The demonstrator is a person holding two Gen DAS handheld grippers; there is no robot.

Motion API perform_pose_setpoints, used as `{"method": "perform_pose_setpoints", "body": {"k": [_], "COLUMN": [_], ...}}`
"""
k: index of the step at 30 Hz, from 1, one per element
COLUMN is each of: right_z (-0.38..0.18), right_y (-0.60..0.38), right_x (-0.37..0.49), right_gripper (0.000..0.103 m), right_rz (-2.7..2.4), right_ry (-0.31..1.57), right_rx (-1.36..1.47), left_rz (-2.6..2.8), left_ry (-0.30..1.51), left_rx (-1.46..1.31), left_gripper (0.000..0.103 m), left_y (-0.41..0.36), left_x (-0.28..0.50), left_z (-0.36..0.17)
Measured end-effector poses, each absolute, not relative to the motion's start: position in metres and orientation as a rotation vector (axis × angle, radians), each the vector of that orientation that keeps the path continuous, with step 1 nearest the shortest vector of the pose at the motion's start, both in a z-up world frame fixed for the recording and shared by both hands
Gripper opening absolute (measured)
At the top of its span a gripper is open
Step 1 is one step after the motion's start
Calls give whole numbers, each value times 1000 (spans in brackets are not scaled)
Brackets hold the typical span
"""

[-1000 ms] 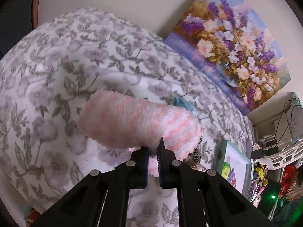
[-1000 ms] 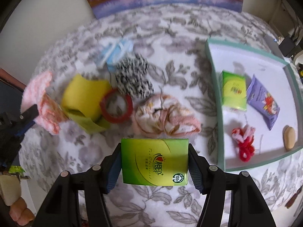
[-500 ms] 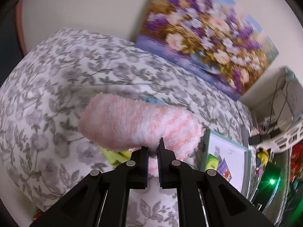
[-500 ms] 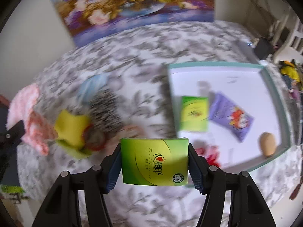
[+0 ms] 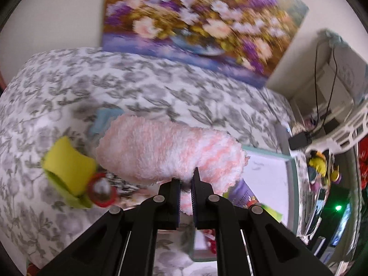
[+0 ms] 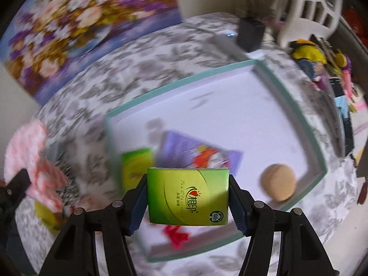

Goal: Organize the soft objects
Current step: 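Carry both items into the tray and open both grippers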

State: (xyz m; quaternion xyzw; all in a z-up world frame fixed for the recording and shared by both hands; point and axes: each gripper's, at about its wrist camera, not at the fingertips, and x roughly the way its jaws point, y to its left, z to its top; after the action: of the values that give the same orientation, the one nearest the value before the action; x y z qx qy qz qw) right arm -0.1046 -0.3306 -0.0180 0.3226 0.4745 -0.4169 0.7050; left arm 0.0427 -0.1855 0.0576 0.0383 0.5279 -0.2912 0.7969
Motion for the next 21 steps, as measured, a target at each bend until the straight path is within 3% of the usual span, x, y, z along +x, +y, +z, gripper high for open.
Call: {"method": "perform_pose_setpoints", "body": {"k": [21], "right_z": [-28], "right_y": [-419], "right_x": [-172], "right_gripper": [66], "right_rz": [-1121], "right_ry": [1009], "right_rx": [791], "left_rz": [-805], "left_ry": [1067], "left_rx": [263], "left_gripper": [8], "left_y": [-297], "left_x": [-20], "left_z": [23]}}
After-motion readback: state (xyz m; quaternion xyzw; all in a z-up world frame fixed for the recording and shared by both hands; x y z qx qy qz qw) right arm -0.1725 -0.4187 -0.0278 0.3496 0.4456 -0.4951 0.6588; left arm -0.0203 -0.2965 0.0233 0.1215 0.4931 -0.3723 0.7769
